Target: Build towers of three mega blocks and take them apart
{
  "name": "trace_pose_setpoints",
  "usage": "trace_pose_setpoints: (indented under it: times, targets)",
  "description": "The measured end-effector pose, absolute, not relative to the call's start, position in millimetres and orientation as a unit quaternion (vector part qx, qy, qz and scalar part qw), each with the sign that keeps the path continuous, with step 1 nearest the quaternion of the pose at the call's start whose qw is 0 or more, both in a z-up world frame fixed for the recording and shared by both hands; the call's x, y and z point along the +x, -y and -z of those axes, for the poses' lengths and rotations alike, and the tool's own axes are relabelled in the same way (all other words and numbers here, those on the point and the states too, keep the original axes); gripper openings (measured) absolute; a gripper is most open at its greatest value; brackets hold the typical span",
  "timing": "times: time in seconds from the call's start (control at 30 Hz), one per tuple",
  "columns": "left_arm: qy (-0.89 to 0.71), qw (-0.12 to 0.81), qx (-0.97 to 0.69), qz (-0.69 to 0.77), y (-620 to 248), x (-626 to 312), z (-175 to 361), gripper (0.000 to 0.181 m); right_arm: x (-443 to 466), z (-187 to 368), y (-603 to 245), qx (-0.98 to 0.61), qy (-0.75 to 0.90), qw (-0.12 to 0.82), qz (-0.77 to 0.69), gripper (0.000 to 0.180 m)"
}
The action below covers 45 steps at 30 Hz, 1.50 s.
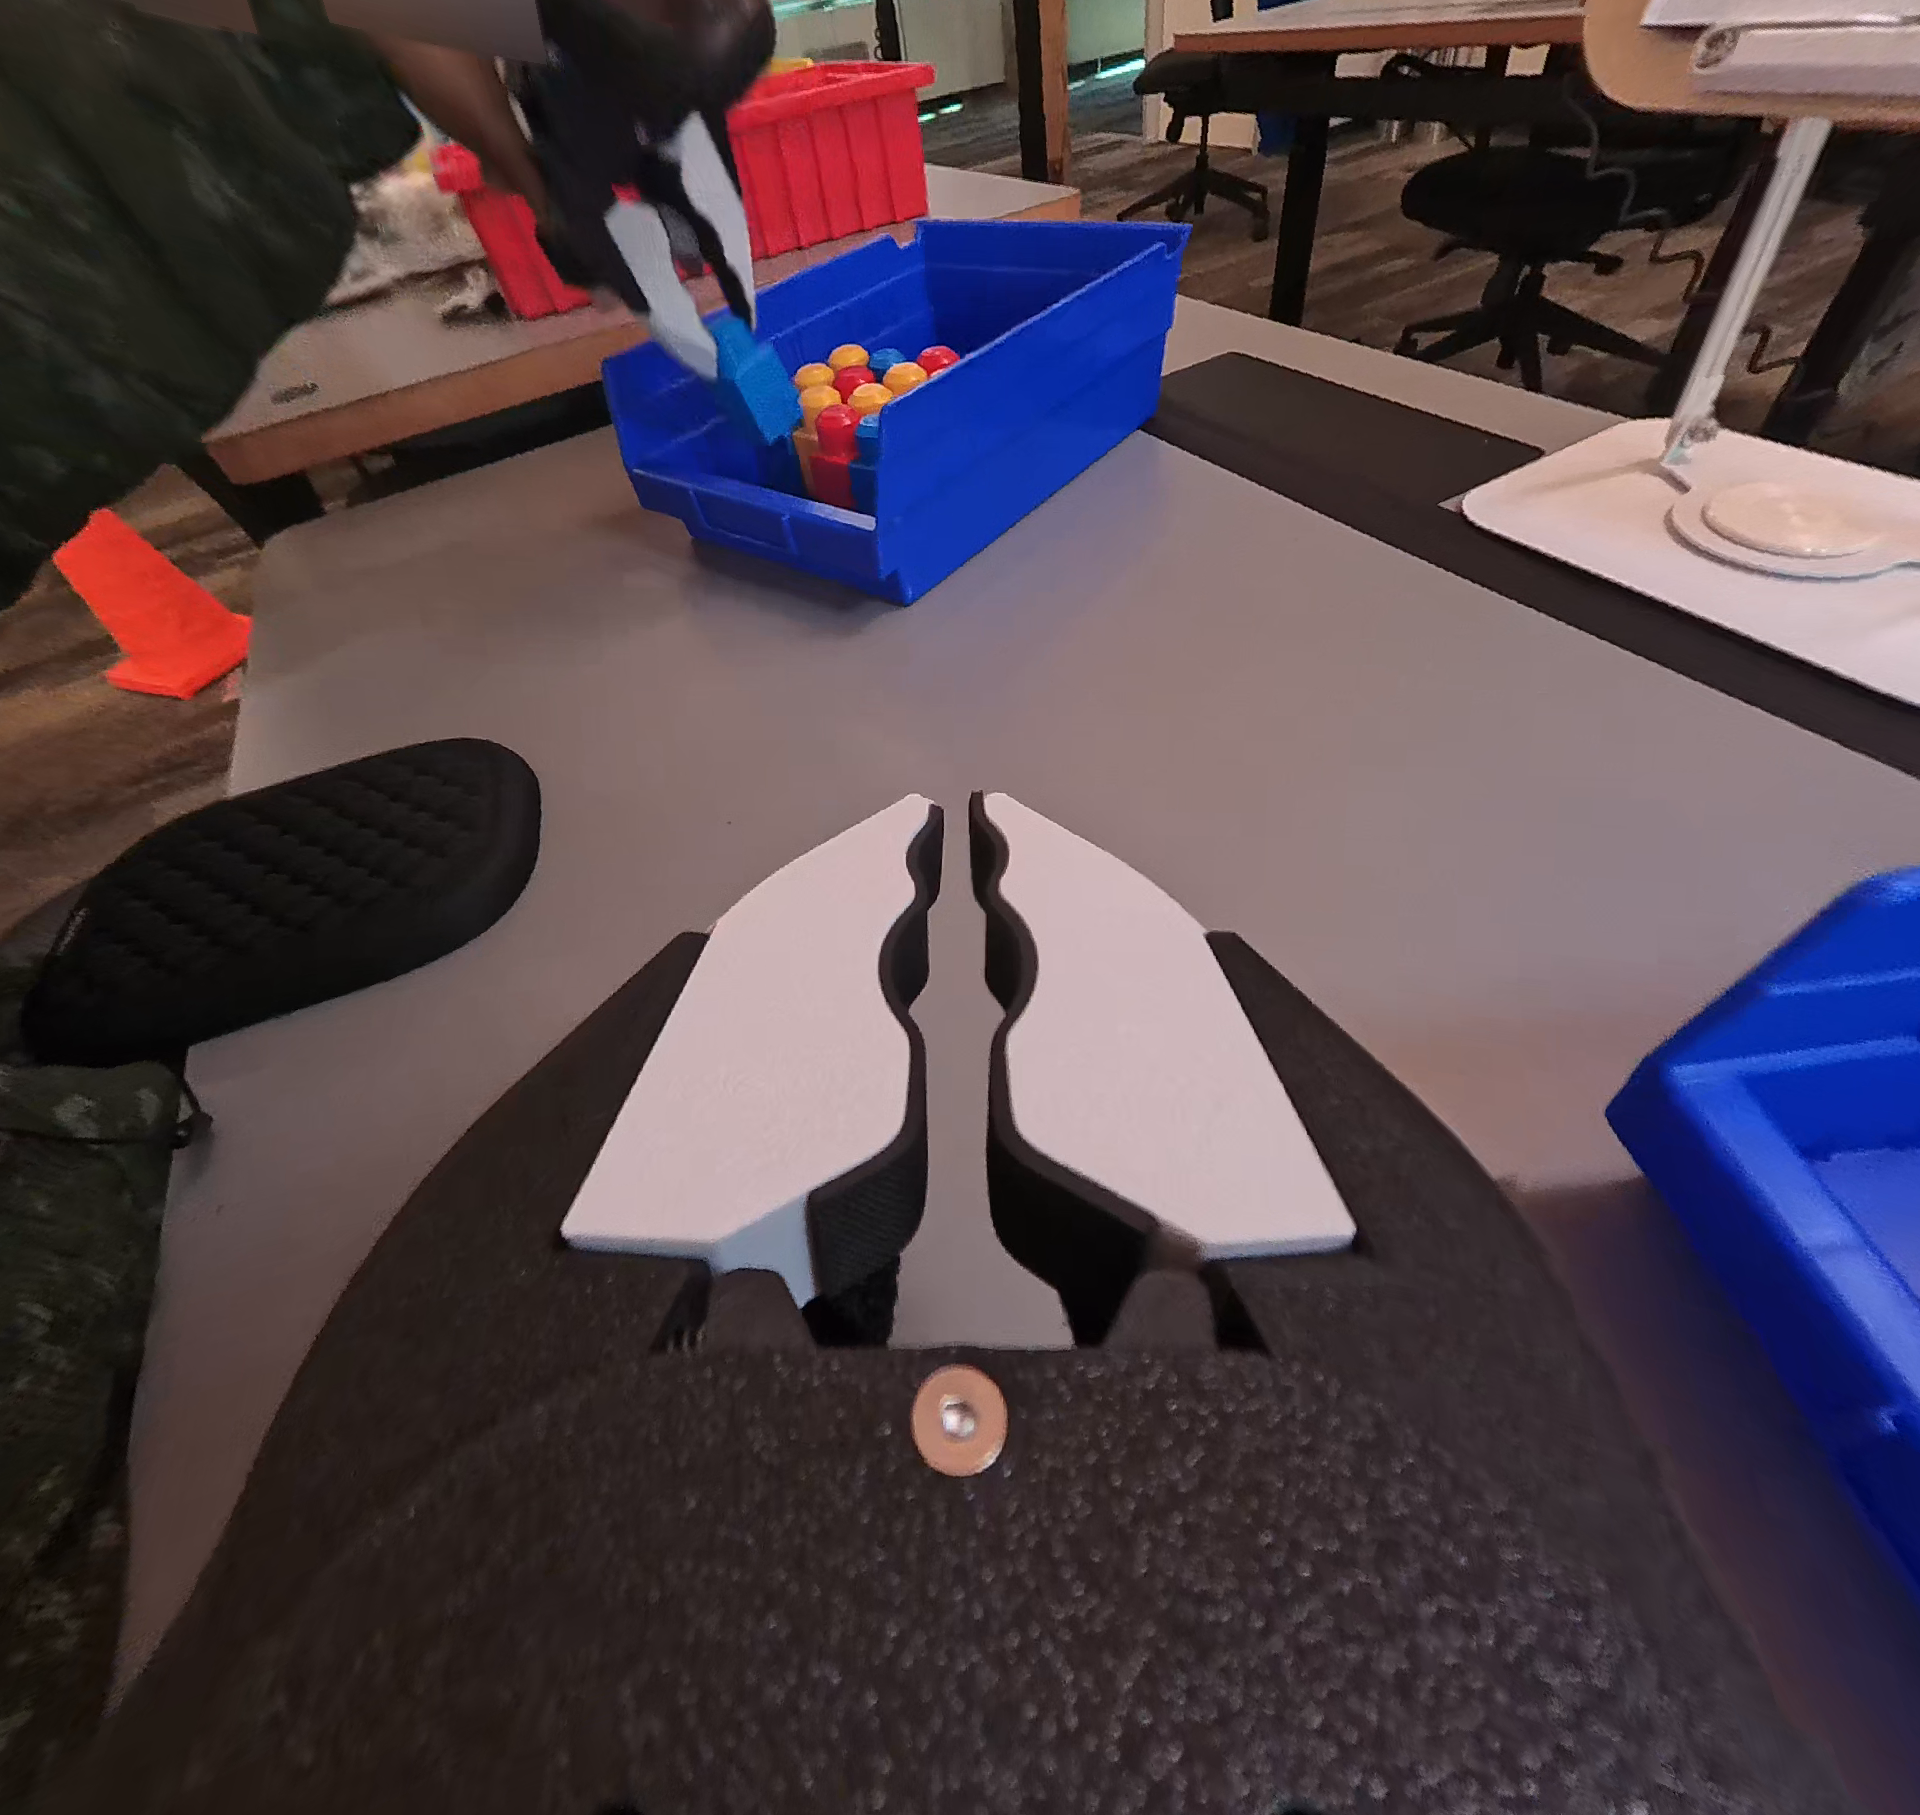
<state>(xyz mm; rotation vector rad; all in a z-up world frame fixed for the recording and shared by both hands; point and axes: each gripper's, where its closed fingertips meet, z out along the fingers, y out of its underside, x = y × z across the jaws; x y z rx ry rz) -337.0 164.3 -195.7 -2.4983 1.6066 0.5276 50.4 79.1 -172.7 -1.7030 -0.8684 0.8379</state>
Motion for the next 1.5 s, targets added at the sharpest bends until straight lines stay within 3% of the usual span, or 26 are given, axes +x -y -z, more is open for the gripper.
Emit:
trace_pose_setpoints:
  times: [0.17,0.47,0.5,0.57,0.7,0.83,1.1,1.37,1.5]
  targets:
    - [-0.609,0.166,-0.770,-0.089,-128.4,-222.0,158.3,0.030,21.8,174.4,-64.0,-0.685,0.430,0.496,-0.316,0.019]
    - [-0.707,0.222,-0.667,0.077,-51.8,-44.2,180.9,0.030,-36.3,194.6,-50.6,-0.660,0.534,0.475,-0.230,0.063]
    - [-0.712,0.219,-0.662,0.086,-47.5,-37.4,182.9,0.030,-37.9,196.8,-52.4,-0.659,0.533,0.479,-0.226,0.061]
    - [-0.720,0.230,-0.647,0.098,-43.8,-30.3,181.0,0.029,-35.4,201.8,-51.7,-0.651,0.545,0.482,-0.217,0.039]
    - [-0.668,0.310,-0.662,0.142,-66.6,-48.1,140.9,0.030,-17.8,190.8,-52.5,-0.640,0.536,0.497,-0.235,0.037]
    - [-0.542,0.373,-0.741,0.130,-136.0,-124.6,115.6,0.032,8.6,166.2,-68.6,-0.645,0.472,0.528,-0.288,0.037]
    - [-0.420,0.248,-0.873,0.026,-204.8,-267.2,214.3,0.042,21.6,170.4,-77.8,-0.654,0.449,0.532,-0.295,0.037]
    - [-0.447,0.229,-0.863,-0.054,-232.7,-269.8,248.1,0.045,15.9,186.2,-76.4,-0.663,0.461,0.510,-0.296,0.037]
    - [-0.465,0.219,-0.851,-0.109,-245.4,-267.3,260.2,0.036,15.7,190.9,-74.8,-0.665,0.465,0.503,-0.298,0.037]
